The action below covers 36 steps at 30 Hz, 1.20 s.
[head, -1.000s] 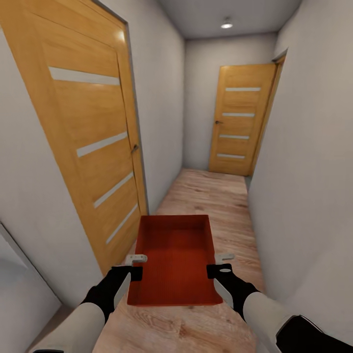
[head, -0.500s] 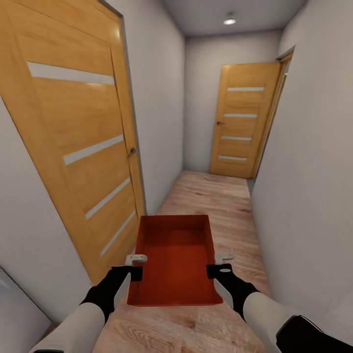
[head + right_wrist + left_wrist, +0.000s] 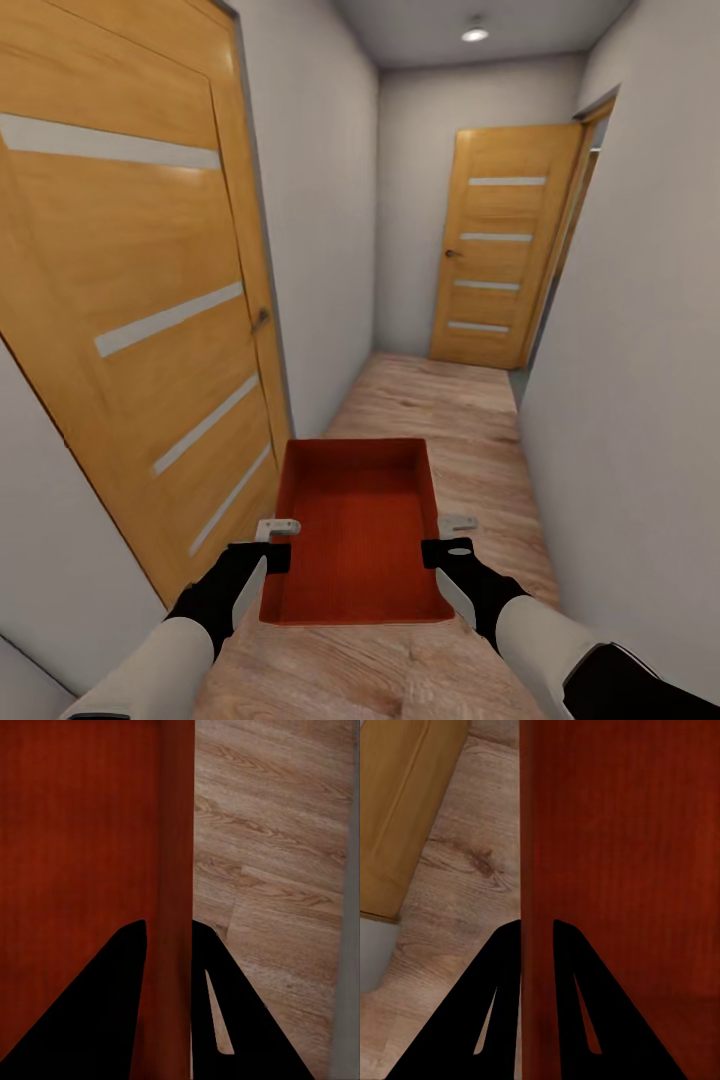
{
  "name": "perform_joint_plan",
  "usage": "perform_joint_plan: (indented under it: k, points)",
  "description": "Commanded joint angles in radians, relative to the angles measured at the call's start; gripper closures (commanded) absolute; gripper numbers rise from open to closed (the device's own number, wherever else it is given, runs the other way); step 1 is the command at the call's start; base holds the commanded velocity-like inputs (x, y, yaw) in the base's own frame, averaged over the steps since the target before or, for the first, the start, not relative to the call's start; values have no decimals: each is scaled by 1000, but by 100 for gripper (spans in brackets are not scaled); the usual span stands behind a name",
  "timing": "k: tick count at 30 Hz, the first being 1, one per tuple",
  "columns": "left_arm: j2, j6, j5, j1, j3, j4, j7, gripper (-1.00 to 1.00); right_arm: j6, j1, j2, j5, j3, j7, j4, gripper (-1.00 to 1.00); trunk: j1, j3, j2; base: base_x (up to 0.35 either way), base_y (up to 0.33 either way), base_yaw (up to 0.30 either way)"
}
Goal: Move the two storage containers from the living room to the garage. In the garage, place one container on the floor and stack the other container on top of it (either order is fine).
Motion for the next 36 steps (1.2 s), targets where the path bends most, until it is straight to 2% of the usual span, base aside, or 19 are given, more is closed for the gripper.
perform_joint_plan:
  k: [1,11,36]
  points:
    - [-1,-55,-33,-1,5,-4,9,100,6,0,0,-25,12,-6,1,100,1,-2,-2,322,0,0]
    - [-1,-55,-33,-1,5,-4,9,100,6,0,0,-25,12,-6,1,100,1,-2,-2,322,0,-19]
    - [-1,-55,-33,-1,3,-4,9,100,6,0,0,-25,12,-7,1,100,1,-2,-2,322,0,-215]
